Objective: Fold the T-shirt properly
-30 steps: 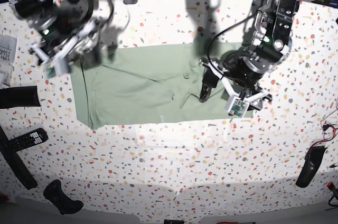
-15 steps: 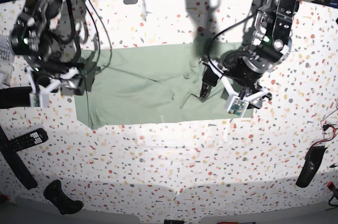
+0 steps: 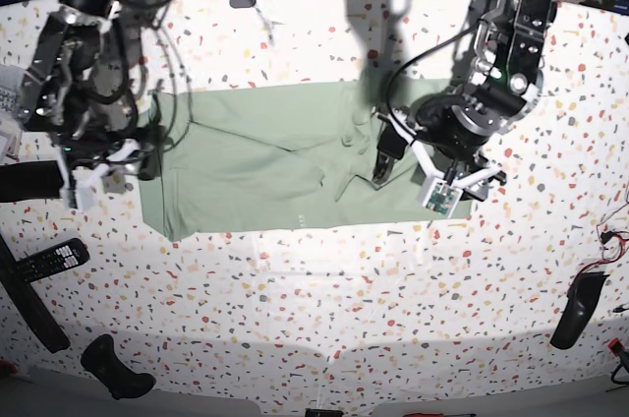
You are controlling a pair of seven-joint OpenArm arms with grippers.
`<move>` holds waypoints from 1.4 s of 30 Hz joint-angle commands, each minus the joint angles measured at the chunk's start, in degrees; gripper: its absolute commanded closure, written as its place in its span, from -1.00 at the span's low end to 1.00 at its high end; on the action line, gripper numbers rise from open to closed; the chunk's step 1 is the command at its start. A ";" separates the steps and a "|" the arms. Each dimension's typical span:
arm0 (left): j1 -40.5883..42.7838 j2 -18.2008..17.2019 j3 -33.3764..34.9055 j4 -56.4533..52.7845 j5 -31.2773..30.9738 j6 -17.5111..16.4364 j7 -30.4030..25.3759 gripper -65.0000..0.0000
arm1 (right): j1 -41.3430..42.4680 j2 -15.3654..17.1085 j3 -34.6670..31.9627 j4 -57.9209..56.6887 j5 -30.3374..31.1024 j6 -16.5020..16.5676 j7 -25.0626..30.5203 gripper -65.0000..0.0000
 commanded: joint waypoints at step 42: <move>-0.61 -0.07 -0.17 1.16 1.11 0.02 16.68 -0.36 | 2.03 -0.66 -1.31 -13.57 21.53 2.50 -9.16 1.00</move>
